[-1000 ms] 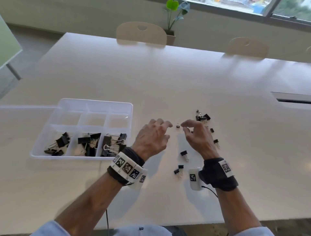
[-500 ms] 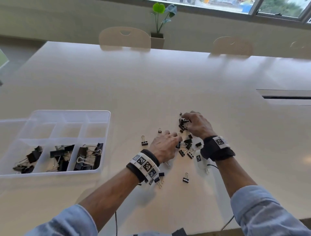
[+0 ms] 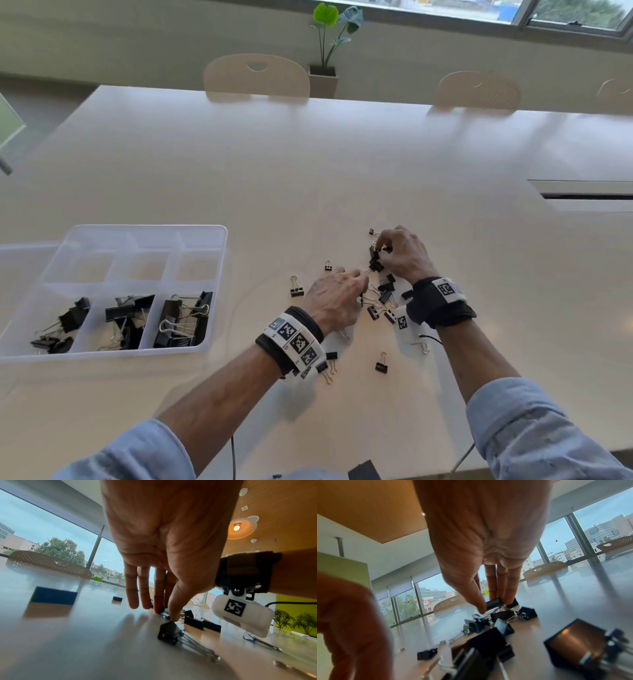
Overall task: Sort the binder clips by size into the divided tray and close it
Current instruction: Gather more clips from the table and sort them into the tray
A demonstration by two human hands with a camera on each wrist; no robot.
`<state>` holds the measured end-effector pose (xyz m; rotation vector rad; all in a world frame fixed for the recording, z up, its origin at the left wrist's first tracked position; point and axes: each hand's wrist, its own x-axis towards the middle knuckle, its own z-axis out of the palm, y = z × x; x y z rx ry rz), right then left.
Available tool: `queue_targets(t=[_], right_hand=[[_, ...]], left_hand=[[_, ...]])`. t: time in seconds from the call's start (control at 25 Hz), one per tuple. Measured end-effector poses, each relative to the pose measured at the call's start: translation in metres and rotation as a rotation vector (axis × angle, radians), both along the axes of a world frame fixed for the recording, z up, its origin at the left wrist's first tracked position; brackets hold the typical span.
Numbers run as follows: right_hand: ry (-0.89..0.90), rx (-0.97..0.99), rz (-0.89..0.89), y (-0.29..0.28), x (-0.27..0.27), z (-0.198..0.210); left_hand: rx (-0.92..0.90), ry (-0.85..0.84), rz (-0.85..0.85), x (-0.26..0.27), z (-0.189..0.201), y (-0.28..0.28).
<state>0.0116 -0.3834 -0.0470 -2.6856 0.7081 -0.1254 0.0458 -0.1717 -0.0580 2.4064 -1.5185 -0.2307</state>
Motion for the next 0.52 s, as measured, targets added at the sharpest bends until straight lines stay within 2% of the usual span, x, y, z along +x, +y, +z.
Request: queue_targets(t=[0.32,0.52], right_hand=[[-0.250,0.092,-0.106,0.025,-0.009,0.022],[-0.326,0.165,0.042,0.096,0.006,0.043]], left_hand=[[-0.118,0.054,0.085,0.011,0.026,0.045],[-0.140,0.070,0.188,0.017,0.060,0.107]])
